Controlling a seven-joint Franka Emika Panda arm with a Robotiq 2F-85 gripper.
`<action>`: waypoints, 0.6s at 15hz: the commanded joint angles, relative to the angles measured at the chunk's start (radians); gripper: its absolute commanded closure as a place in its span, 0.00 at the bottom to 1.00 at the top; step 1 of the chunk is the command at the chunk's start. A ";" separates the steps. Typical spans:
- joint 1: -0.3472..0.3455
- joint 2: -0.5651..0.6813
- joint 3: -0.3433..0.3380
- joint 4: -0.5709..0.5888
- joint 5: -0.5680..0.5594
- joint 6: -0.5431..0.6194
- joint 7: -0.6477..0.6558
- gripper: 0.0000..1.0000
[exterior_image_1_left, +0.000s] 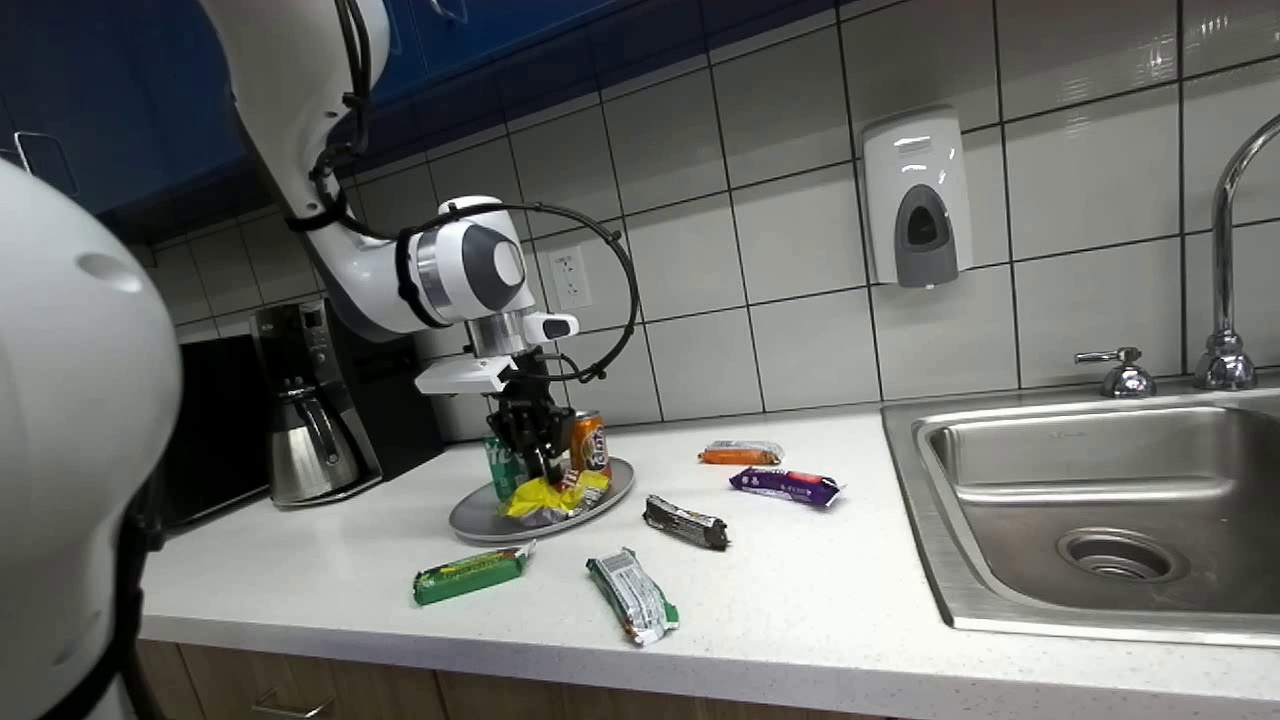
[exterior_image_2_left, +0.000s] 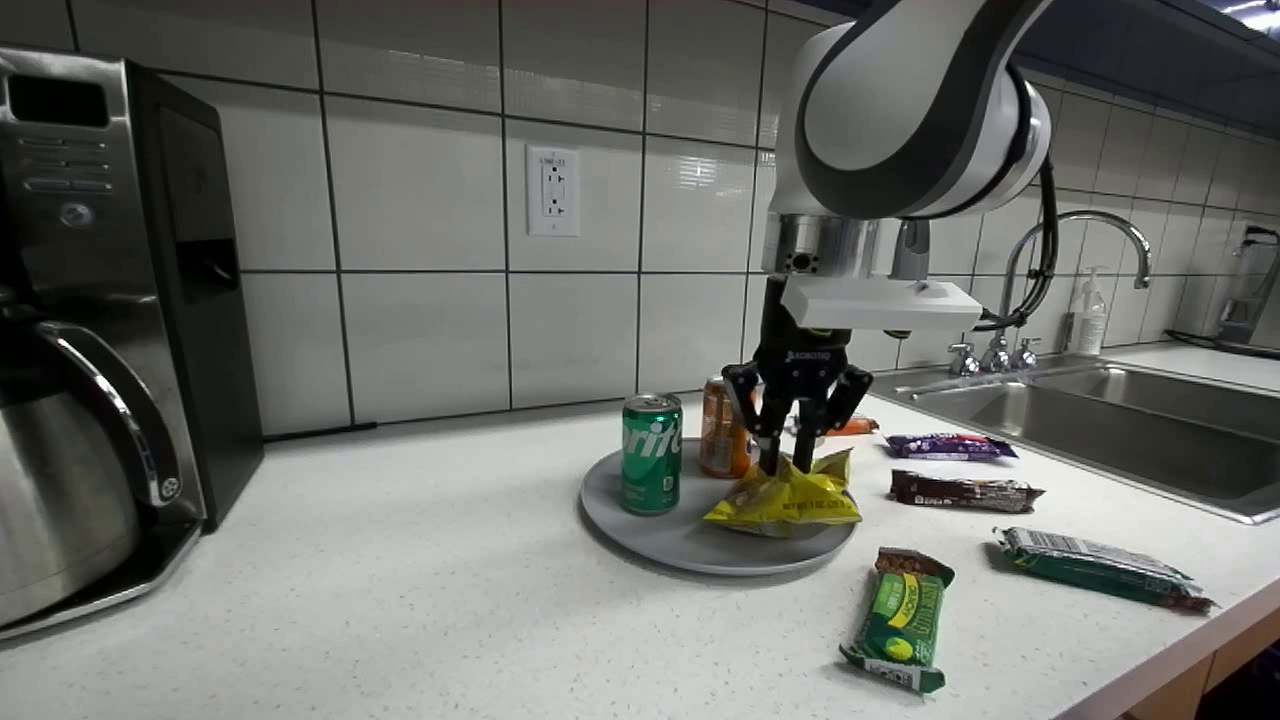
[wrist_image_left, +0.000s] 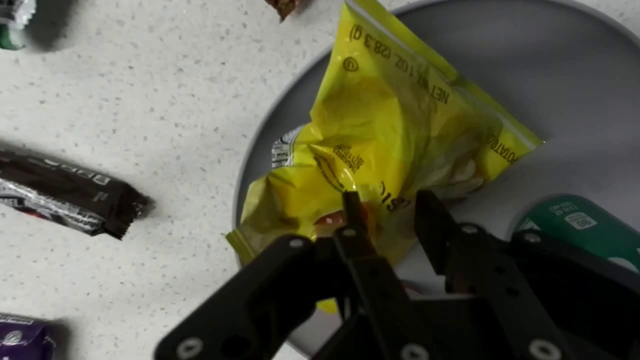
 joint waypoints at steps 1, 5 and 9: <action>0.014 0.001 -0.014 0.009 -0.015 -0.007 0.011 0.95; 0.012 0.002 -0.018 0.006 -0.014 -0.009 0.012 1.00; 0.007 -0.043 -0.013 -0.008 0.000 -0.057 -0.011 1.00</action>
